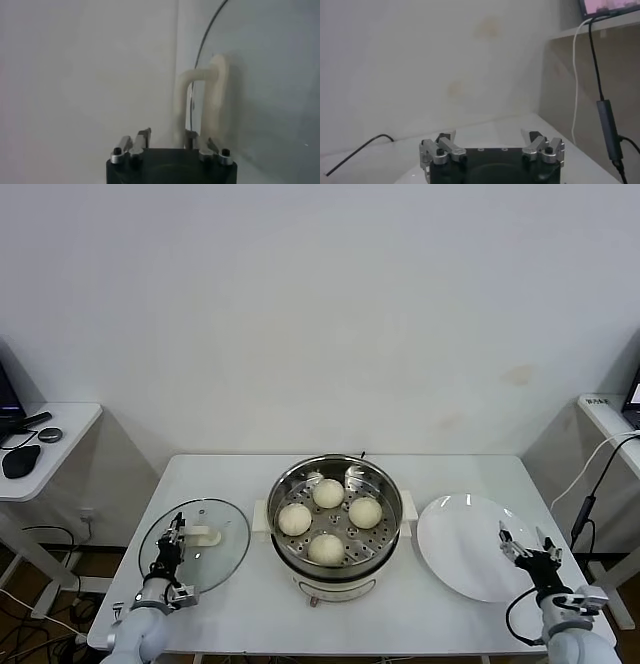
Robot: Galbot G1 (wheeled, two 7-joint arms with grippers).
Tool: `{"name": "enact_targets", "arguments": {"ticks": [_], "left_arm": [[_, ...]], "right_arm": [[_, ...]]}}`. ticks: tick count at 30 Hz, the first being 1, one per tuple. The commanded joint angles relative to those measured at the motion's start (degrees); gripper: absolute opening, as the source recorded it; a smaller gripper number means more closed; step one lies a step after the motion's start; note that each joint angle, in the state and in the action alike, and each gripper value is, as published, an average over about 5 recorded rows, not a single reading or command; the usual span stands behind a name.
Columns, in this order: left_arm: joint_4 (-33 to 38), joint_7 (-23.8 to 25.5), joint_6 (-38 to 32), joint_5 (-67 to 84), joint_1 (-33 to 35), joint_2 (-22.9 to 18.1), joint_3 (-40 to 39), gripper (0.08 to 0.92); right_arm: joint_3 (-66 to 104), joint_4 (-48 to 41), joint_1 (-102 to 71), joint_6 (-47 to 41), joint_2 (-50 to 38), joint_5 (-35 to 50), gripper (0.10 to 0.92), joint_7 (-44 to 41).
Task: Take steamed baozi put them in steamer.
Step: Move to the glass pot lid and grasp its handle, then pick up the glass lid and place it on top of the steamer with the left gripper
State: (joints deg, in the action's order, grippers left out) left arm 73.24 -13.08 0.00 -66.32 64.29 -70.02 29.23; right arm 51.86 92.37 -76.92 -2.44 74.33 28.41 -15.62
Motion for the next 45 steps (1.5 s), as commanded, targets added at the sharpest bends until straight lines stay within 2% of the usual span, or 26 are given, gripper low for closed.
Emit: {"name": "enact_targets", "arguments": {"ticks": [1,4,6,8,12,16,22,29,32,38,41,45], "left_arm": [[3.5,2.3,4.4,1.9,0.8,-0.9,0.5,0.252],[8.1,4.1,7.1,2.9,2.5,-1.1,1.2,0.186],[11.8,4.2,10.8,2.7,4.0,-1.2,1.5,0.171],[15.9,4.5,16.5,1.7,5.7,-1.5,1.5,0.171],[24.1,8.2,30.3,-4.1,8.4,-2.8,1.5,0.171],[29.5,13.1,38.2,-10.6,8.6,-4.8,2.1,0.171],[37.9,21.3,39.6,-16.8,8.6,-7.3,2.4,0.171],[48.9,29.7,39.6,-25.0,10.8,-10.9,-1.2,0.171],[52.6,31.2,39.6,-28.1,11.6,-12.9,-3.7,0.171],[52.8,32.1,39.6,-29.6,9.6,-14.2,-10.0,0.171],[52.9,34.3,39.5,-29.8,8.7,-14.8,-14.8,0.171],[49.9,35.8,39.5,-29.9,6.6,-16.6,-20.6,0.171]], "right_arm": [[0.0,0.0,0.1,0.0,0.1,0.2,0.823,0.0],[0.0,0.4,0.1,0.0,0.1,0.3,0.823,-0.1],[0.1,0.6,0.2,0.0,0.1,0.5,0.823,-0.2],[0.3,0.8,0.3,0.0,0.1,0.6,0.823,-0.2],[0.9,1.3,0.6,-0.5,0.1,0.8,0.823,-0.1],[1.6,1.9,0.5,-1.6,0.6,0.5,0.823,0.3],[2.0,2.5,-0.5,-3.1,0.3,-0.4,0.823,0.5],[2.3,2.6,-0.4,-3.2,0.5,-1.0,0.823,0.7],[2.6,2.7,-0.4,-3.2,0.6,-1.0,0.823,0.8],[3.3,2.2,-0.3,-3.0,0.5,-1.2,0.823,0.6],[3.6,1.9,-0.2,-3.1,0.5,-1.4,0.823,0.7],[3.5,1.8,-0.5,-2.9,0.9,-2.9,0.823,0.6]]}}
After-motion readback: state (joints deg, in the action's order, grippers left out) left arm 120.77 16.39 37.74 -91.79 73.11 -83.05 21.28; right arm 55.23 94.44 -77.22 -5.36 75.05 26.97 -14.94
